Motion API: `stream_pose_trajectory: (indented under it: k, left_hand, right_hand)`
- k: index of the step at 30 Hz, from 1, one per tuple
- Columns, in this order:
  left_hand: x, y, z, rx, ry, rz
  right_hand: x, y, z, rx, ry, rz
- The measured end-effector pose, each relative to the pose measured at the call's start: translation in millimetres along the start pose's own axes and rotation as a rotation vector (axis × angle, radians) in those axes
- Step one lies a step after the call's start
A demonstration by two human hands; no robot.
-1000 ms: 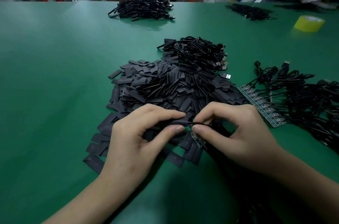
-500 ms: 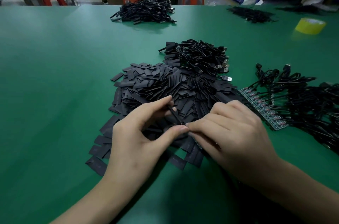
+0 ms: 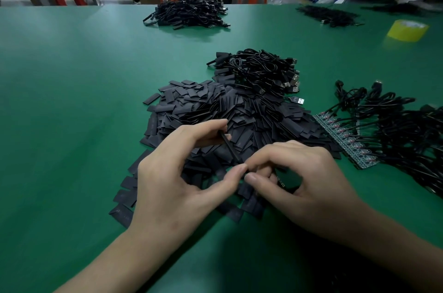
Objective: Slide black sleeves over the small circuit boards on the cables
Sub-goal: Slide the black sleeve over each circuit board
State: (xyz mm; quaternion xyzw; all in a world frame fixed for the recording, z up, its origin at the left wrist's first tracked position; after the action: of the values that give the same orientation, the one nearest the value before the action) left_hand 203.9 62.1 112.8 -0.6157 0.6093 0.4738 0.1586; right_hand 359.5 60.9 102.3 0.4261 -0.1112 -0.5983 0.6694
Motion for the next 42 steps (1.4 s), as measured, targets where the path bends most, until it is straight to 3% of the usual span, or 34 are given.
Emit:
stream_pose_trajectory:
  k: [8,12,18,29,32,36,39,42]
  left_hand:
    - [1.1,0.4,-2.4,0.024,-0.012,0.012]
    - [3.0,-2.7,0.5,0.051,0.004,0.030]
    - [5.6,3.0,15.0,0.086,0.095,-0.053]
    - [9.9,6.2,34.8,0.150,0.216,-0.110]
    - [10.4,0.3,37.1,0.078,0.212,-0.015]
    - [12.0,-27.6,25.3,-0.267,0.040,0.314]
    - [23.4,-49.2,17.9,-0.439,-0.051,0.526]
    - [27.4,-53.2,19.0,-0.527,-0.082,0.592]
  right_hand:
    - [1.1,13.4,1.2,-0.159,-0.019,-0.052]
    - [0.7,11.6,0.5,-0.107,-0.010,-0.042]
    - [-2.3,-4.4,-7.3,0.084,0.021,0.112]
    - [-13.6,18.9,-12.2,0.259,0.019,-0.033]
    - [-45.7,47.3,-17.9,0.315,-0.035,-0.158]
    - [-129.4,78.0,-35.8,0.489,-0.134,-0.259]
    - [-185.7,79.5,-46.8,0.657,-0.228,-0.177]
    - [-187.1,60.6,-32.3,0.586,-0.167,-0.042]
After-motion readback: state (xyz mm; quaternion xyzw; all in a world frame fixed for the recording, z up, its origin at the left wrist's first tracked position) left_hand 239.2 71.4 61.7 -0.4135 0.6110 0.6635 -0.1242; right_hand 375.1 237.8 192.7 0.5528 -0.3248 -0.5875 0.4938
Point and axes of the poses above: each hand's wrist, its own x-axis away from the middle knuckle, its own y-axis out of the back of the hand, z = x × y, the point moved 10 cm from there along -x, towards the middle knuckle, and after that the axes turned 12 degrees about -y, right-handed, at the moved point
